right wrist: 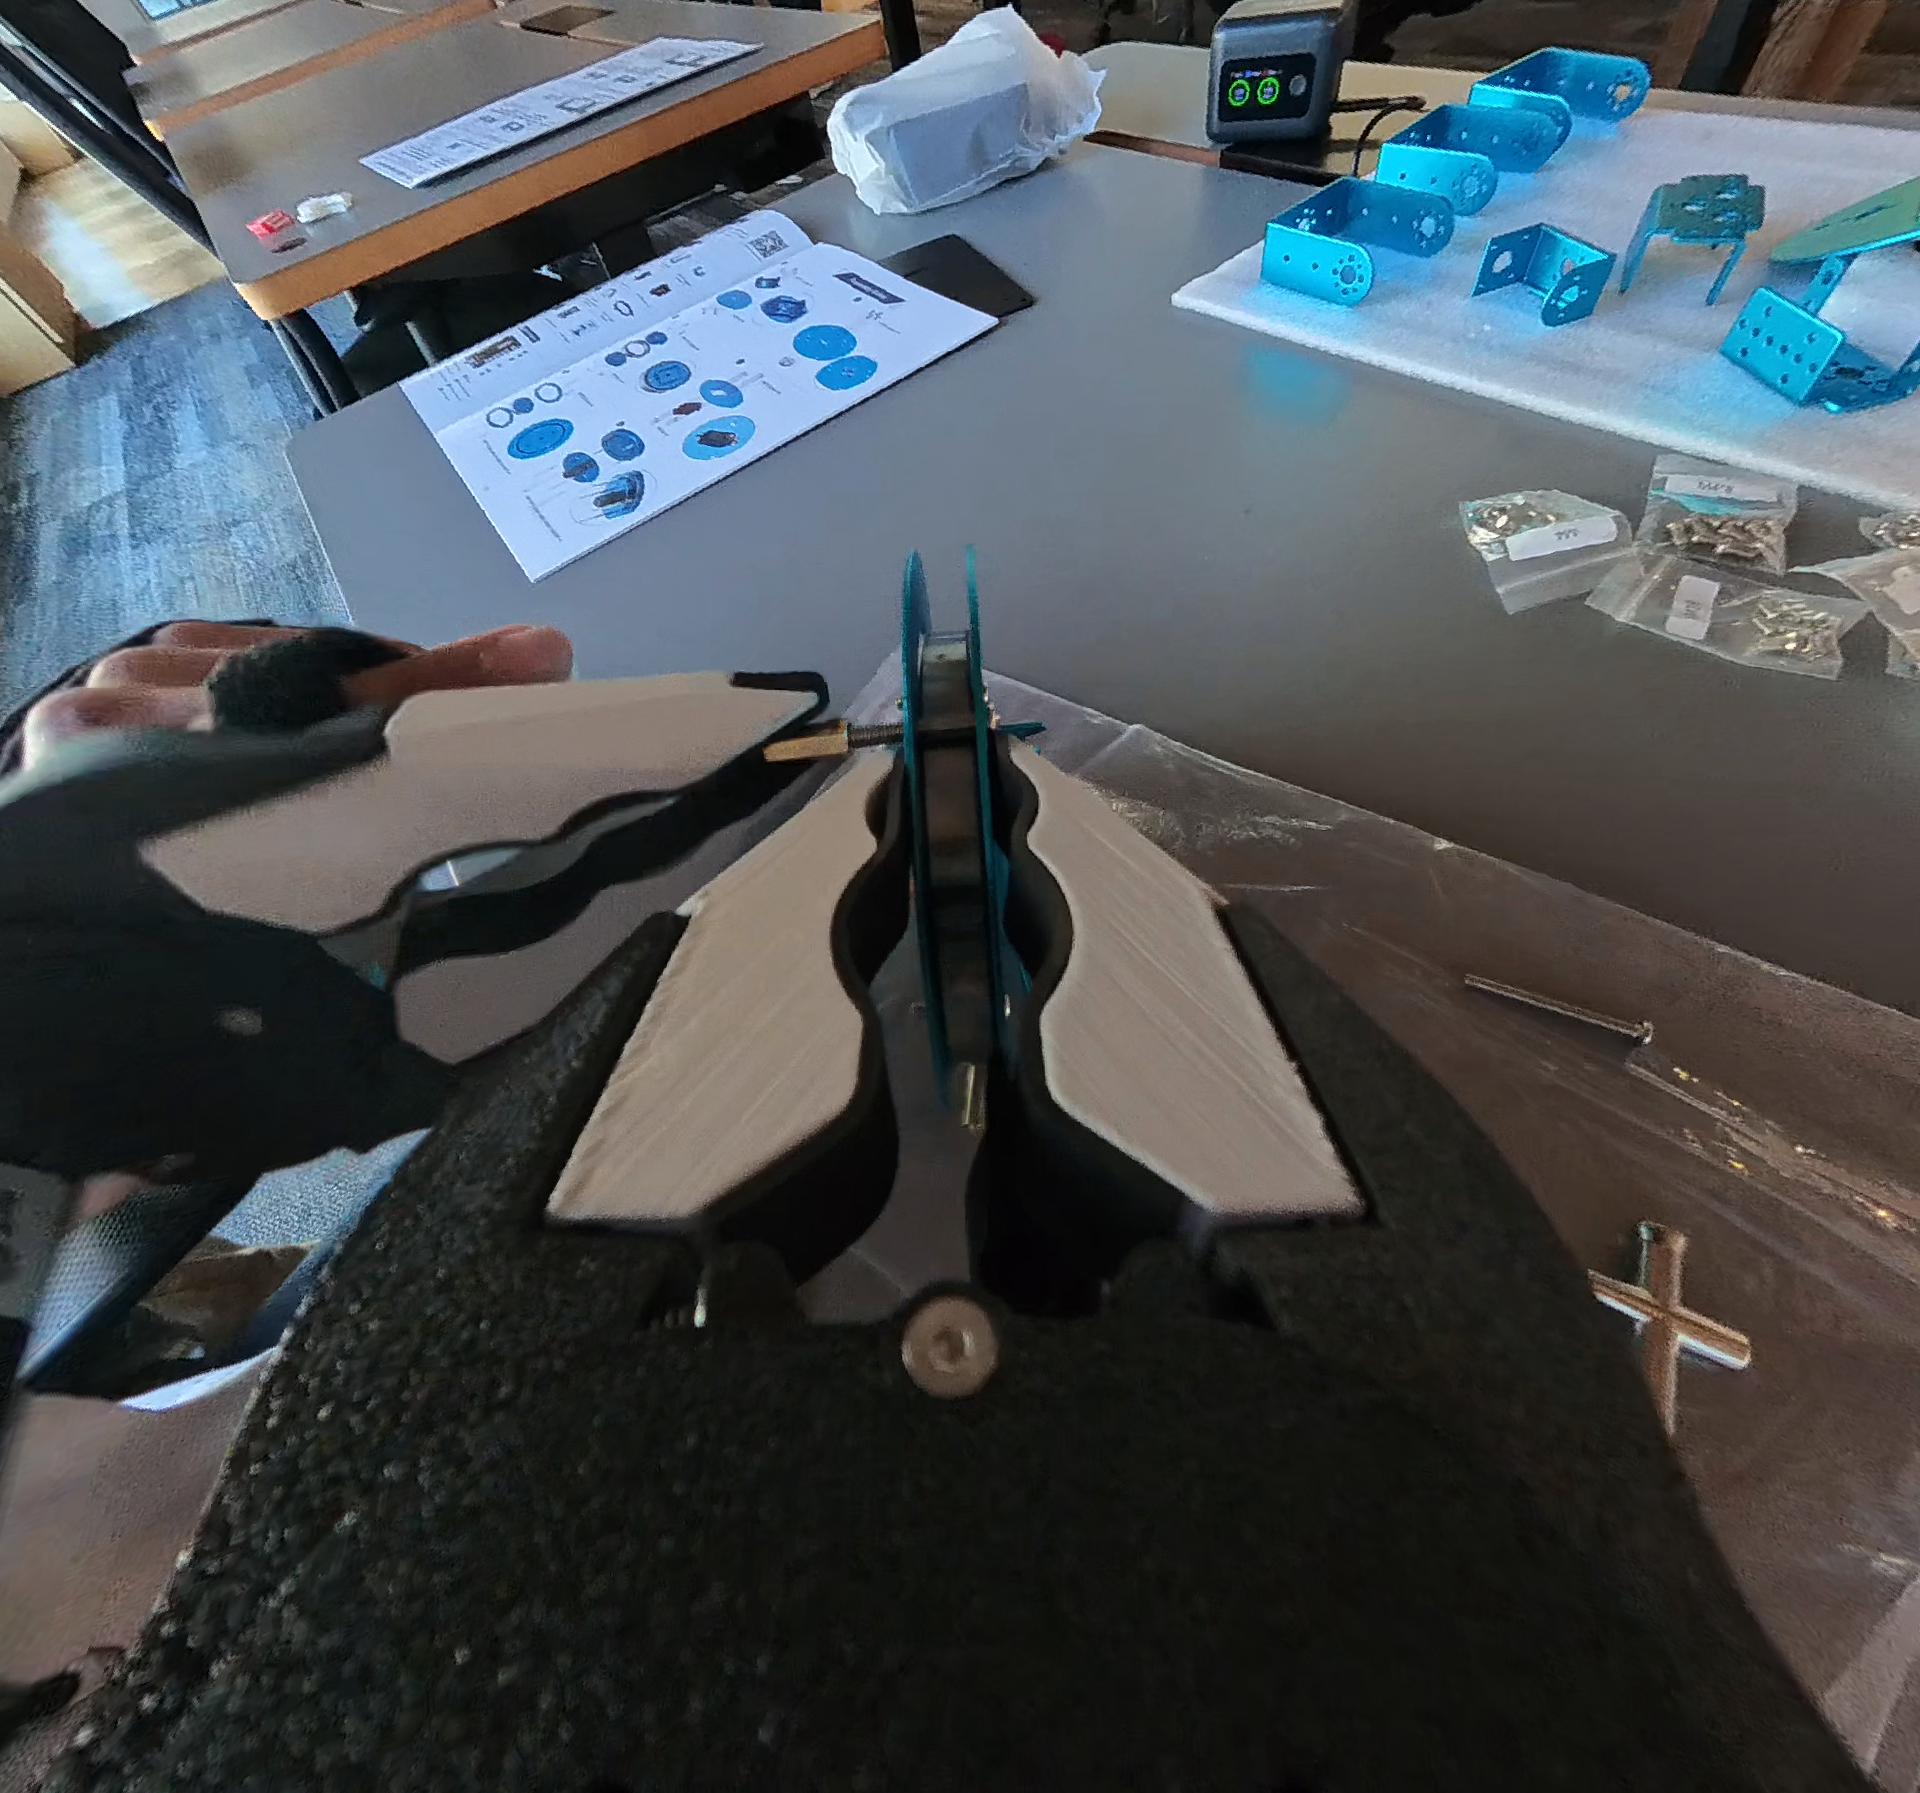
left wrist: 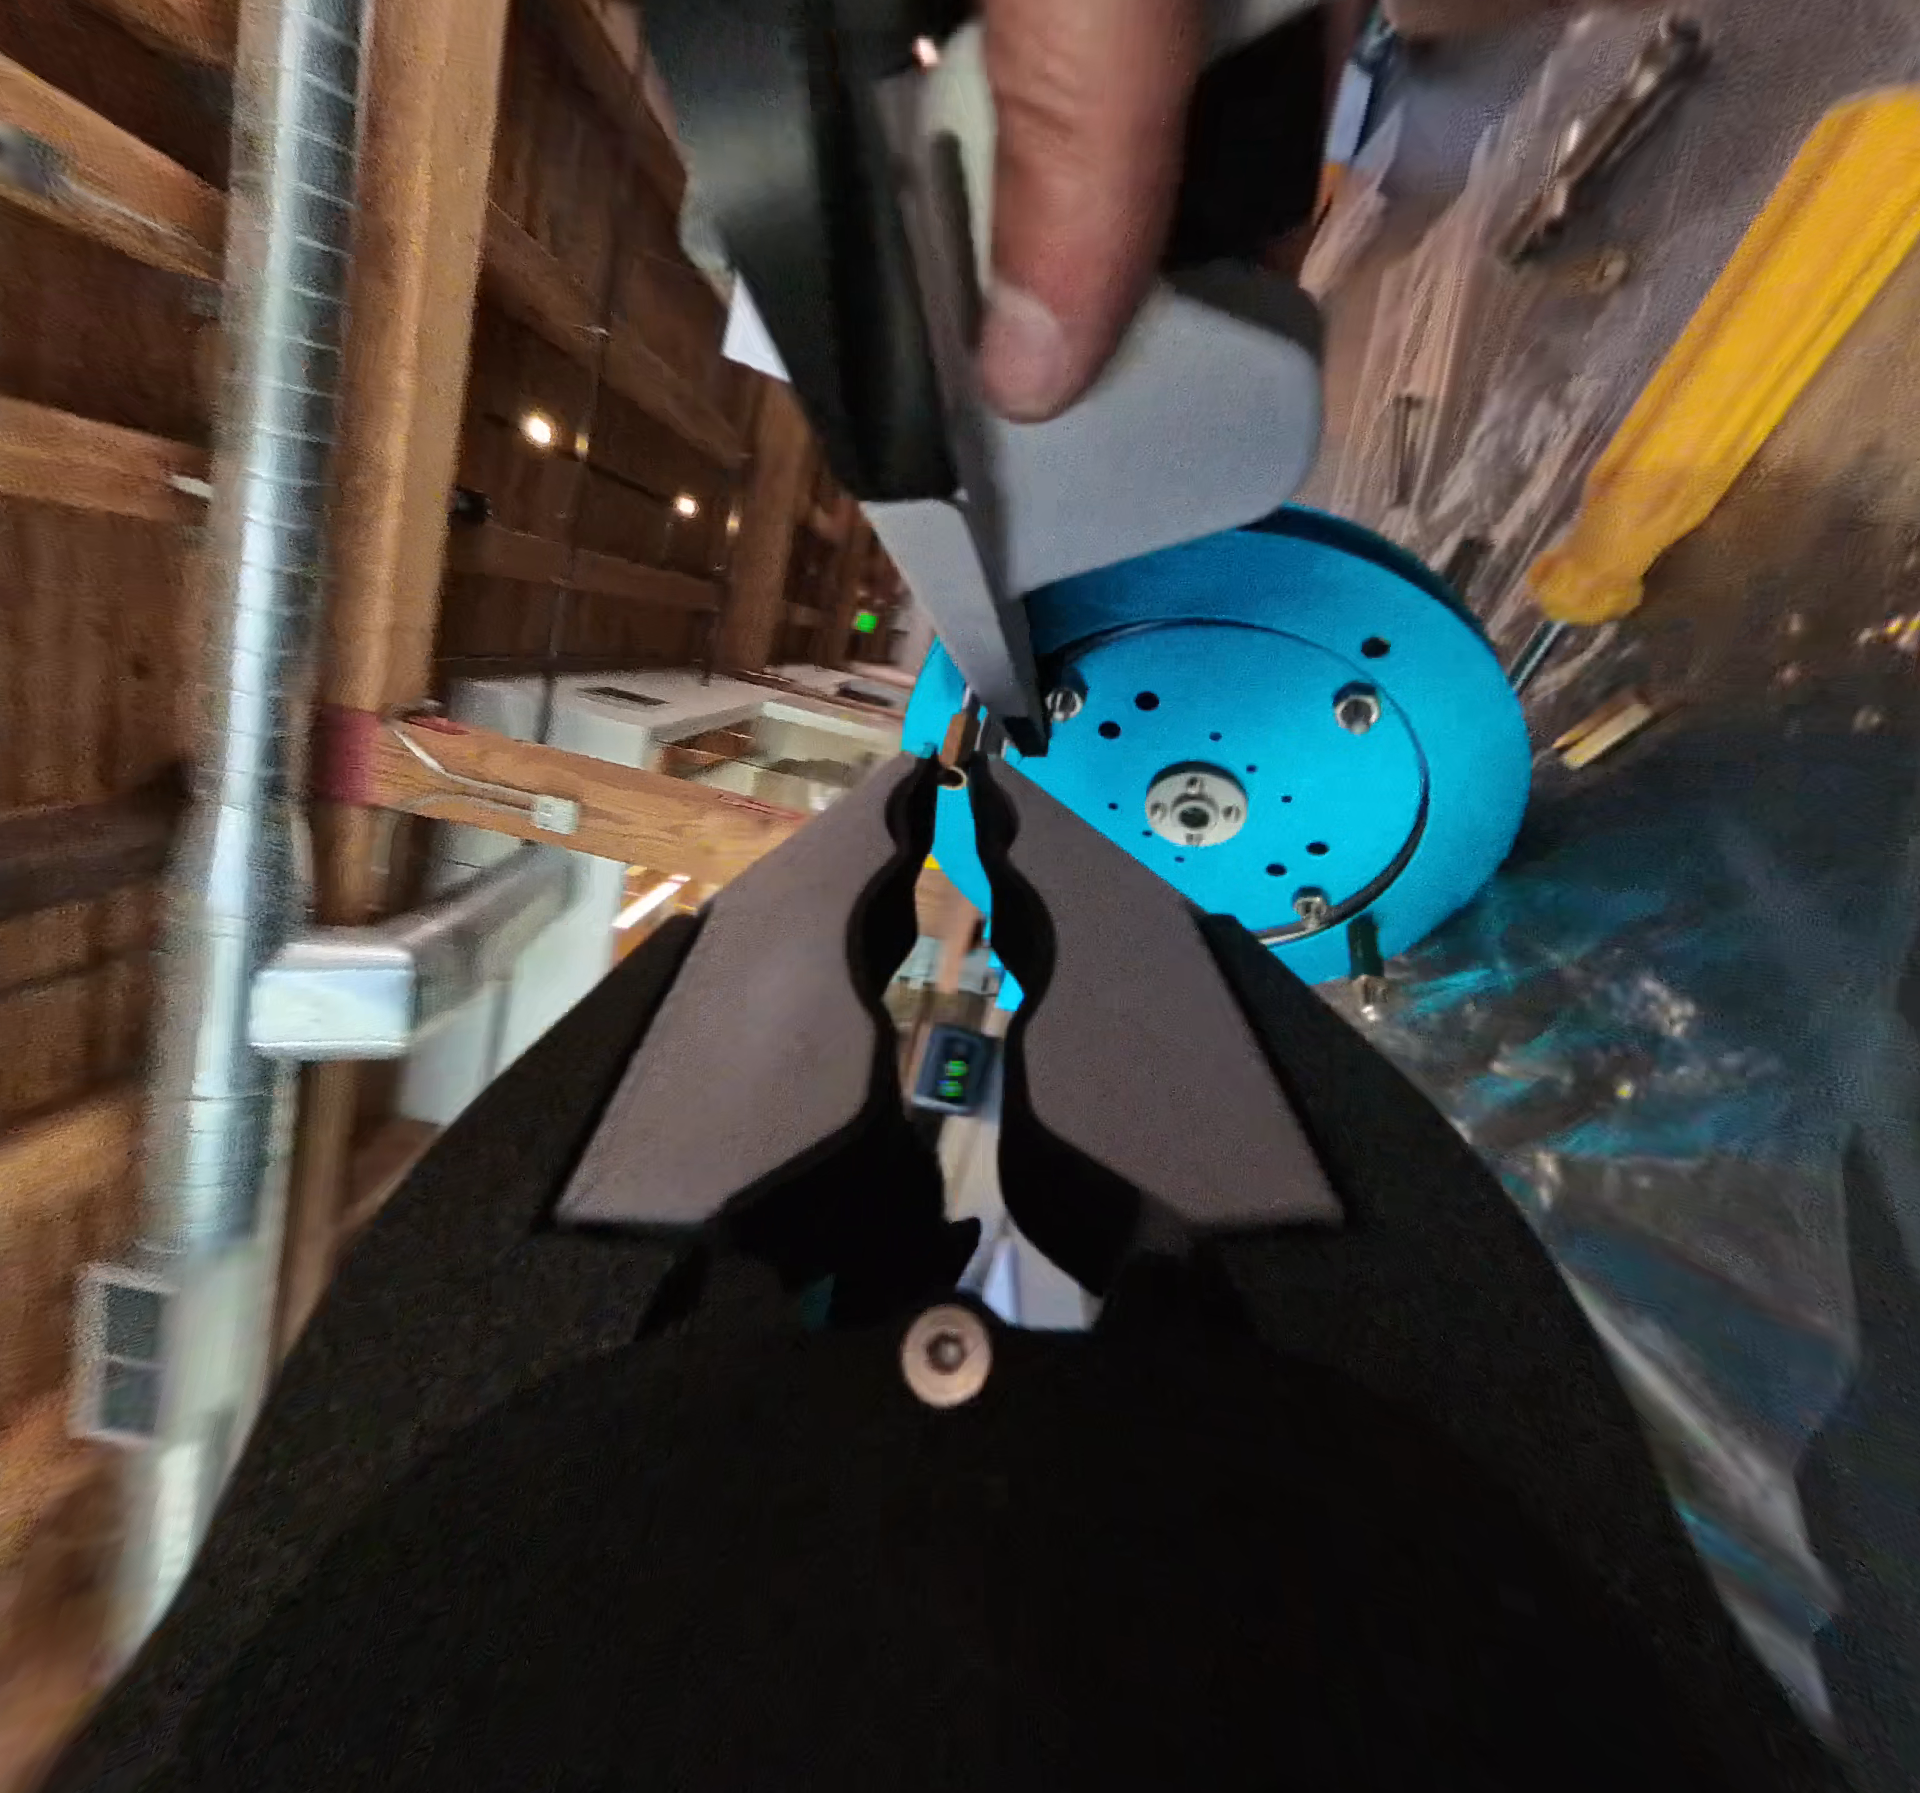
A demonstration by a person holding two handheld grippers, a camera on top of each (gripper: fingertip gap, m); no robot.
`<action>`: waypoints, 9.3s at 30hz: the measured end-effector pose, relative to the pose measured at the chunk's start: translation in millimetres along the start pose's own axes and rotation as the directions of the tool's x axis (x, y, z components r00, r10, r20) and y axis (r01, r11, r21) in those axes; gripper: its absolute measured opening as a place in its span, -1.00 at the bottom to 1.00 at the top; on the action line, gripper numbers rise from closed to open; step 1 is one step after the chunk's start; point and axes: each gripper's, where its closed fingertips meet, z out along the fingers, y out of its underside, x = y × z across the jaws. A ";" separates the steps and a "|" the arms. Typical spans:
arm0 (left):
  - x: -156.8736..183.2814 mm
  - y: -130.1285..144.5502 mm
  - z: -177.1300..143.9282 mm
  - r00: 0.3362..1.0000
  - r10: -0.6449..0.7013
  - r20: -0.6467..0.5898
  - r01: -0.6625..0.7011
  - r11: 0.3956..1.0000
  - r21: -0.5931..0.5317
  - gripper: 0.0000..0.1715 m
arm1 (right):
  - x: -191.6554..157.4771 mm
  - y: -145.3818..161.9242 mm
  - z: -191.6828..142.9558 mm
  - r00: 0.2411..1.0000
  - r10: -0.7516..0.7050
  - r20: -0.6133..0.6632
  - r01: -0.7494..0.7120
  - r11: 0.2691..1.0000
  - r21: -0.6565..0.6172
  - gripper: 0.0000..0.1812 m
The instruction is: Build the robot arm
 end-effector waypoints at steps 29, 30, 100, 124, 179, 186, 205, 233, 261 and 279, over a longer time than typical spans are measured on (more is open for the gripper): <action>-1.5 5.9 -22.0 0.011 -0.936 -0.353 0.934 0.136 -0.331 -0.91 | -21.5 0.8 4.6 0.963 -0.234 -0.137 0.233 0.972 -0.018 -0.85; -1.6 5.5 -22.7 0.006 -0.932 -0.362 0.931 0.137 -0.337 -0.93 | -22.3 0.8 4.9 0.960 -0.239 -0.144 0.239 0.971 -0.017 -0.85; 1.4 -13.7 0.4 -0.017 -0.909 -0.418 0.920 0.150 -0.362 -0.89 | 6.9 -3.6 -1.2 0.991 -0.113 -0.069 0.121 0.983 0.140 -0.85; 3.3 -10.2 -1.0 0.238 -0.853 -0.465 0.877 0.394 -0.274 -0.94 | 5.7 -3.4 -0.6 0.990 -0.120 -0.073 0.129 0.982 0.136 -0.85; 7.2 -12.0 -1.0 0.373 -0.843 -0.389 0.834 0.488 -0.258 -0.95 | 9.4 -1.6 -4.3 0.992 -0.107 -0.073 0.116 0.985 0.130 -0.86; 5.4 -7.1 3.1 0.987 0.081 -0.136 -0.082 0.997 0.004 -0.94 | 11.6 -1.3 -4.9 0.993 -0.095 -0.067 0.103 0.986 0.130 -0.86; 10.2 -12.3 0.6 0.280 -0.891 -0.356 0.872 0.391 -0.293 -0.95 | 6.3 -0.5 -3.9 0.990 -0.120 -0.069 0.127 0.984 0.123 -0.87; 6.3 -13.7 -2.2 0.981 -0.087 -0.173 0.087 0.996 -0.009 -0.95 | 9.8 -0.1 -5.3 0.992 -0.104 -0.070 0.112 0.986 0.121 -0.86; 5.8 -17.3 -0.7 0.903 -0.364 -0.229 0.370 0.929 -0.020 -0.93 | 9.0 0.0 -5.1 0.992 -0.108 -0.068 0.116 0.986 0.119 -0.85; 7.7 -7.9 6.5 0.981 0.181 -0.065 -0.180 0.983 0.025 -0.95 | 11.0 -0.6 -2.6 0.994 -0.091 -0.064 0.098 0.988 0.117 -0.85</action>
